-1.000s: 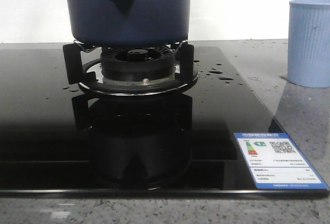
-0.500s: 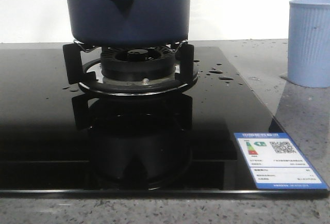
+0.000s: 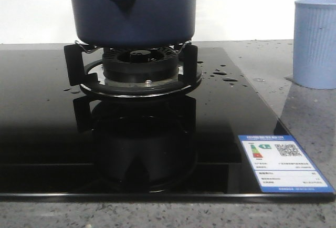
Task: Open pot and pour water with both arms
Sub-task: 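Grasp the blue knob of the glass saucepan lid with the left gripper, then lift the lid off the saucepan with the left gripper and hold it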
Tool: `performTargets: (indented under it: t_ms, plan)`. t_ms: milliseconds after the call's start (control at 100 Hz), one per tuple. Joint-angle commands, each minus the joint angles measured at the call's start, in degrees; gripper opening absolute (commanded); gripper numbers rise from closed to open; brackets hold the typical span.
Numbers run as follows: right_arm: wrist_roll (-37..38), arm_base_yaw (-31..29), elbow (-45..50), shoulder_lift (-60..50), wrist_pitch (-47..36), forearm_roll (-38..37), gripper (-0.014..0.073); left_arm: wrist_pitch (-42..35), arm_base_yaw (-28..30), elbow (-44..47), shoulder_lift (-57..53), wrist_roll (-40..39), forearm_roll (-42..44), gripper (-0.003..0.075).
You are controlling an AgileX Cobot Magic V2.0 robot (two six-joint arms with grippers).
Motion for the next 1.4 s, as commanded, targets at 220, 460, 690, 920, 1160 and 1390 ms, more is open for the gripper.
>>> performTargets:
  t_ms: [220,460,690,920,1160,1390]
  plan:
    - [-0.69,-0.3,-1.83,0.82,-2.01,2.76,0.0602,1.82,-1.31,-1.82,-2.18,0.14,-5.23,0.0378]
    - [-0.69,-0.3,-1.83,0.82,-2.01,2.72,0.0602,2.05,-1.31,-1.86,-2.18,0.14,-6.51,0.0247]
    - [-0.69,-0.3,-1.83,0.82,-2.01,2.72,0.0602,2.5,-1.18,-5.48,-2.18,0.14,-10.86,0.0243]
    - [-0.69,-0.3,-1.83,0.82,-3.28,2.46,0.0602,3.67,-1.18,-11.57,-3.26,-2.64,-11.02,0.0243]
    - [-0.69,-0.3,-1.83,0.82,-15.34,-9.0,0.0602,4.03,2.36,-12.01,-9.21,-7.43,-9.2,0.0243]
    - [-0.69,-0.3,-0.53,0.82,-25.8,-23.51,0.0602,6.74,8.57,-10.95,-17.66,-12.97,-6.68,0.0243]
